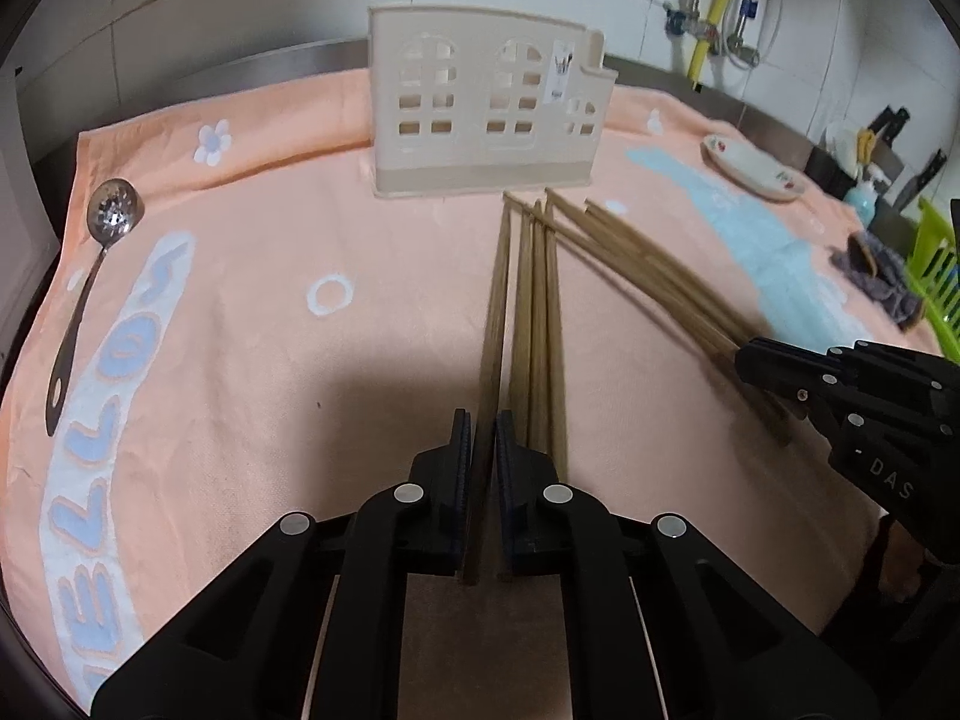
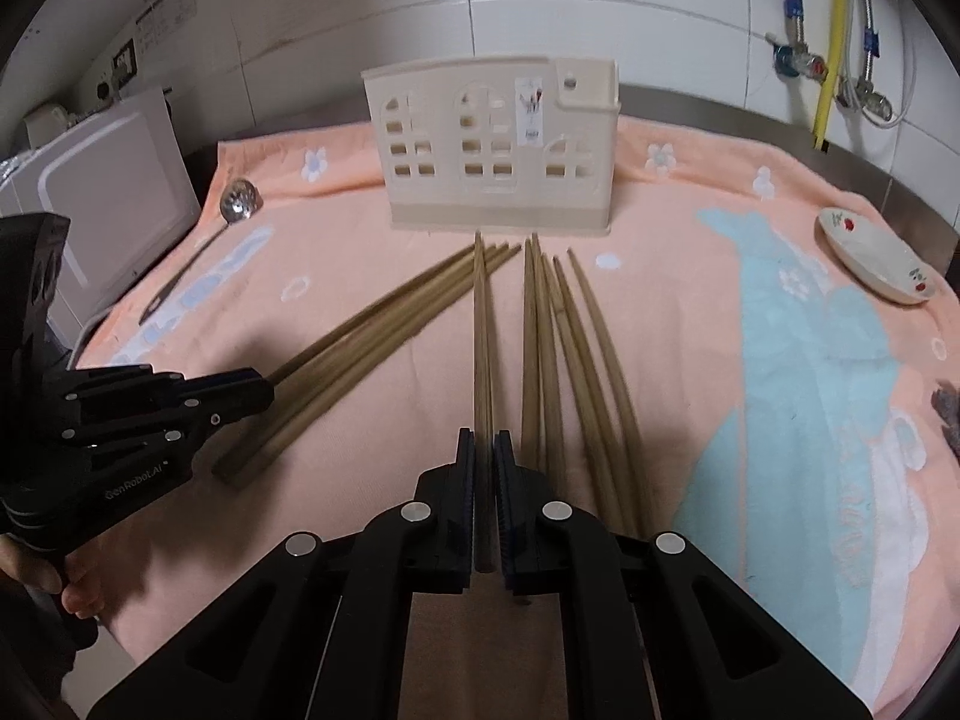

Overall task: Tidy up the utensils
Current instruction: 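Close the left gripper on one chopstick while the right gripper closes on another, then lift the left gripper's chopstick toward the holder while the right gripper lifts its chopstick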

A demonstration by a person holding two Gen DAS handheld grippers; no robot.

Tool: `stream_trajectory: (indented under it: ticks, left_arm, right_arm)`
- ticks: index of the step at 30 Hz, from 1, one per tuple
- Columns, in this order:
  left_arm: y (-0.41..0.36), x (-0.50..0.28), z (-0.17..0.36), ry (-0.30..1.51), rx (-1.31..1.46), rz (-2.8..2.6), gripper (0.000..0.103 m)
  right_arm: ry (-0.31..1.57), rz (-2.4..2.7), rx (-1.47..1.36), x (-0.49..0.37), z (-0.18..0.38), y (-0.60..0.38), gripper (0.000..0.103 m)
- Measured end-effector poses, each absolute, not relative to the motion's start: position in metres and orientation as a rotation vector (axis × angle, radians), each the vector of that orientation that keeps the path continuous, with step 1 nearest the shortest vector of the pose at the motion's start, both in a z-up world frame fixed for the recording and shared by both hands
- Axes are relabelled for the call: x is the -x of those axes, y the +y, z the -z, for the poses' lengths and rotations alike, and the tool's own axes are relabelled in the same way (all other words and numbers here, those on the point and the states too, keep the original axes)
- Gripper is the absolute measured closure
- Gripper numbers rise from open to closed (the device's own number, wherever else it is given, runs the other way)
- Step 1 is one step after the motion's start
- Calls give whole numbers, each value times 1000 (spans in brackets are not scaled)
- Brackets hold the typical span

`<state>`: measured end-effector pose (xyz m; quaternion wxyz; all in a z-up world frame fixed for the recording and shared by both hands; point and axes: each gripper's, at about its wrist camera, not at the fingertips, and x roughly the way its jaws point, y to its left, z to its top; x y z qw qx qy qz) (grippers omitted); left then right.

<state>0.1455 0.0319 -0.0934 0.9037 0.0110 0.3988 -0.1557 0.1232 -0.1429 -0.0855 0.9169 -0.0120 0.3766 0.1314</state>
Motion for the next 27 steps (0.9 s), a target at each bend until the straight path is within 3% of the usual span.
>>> stream_trajectory:
  ticks: [13, 27]
  left_arm:
    - [42, -128, 44, 700, 37, 346, 97]
    - [36, -135, 8, 630, -8, 339, 97]
  right_arm:
    - [626, -320, 20, -112, 26, -154, 97]
    - [592, -422, 33, -132, -18, -158, 97]
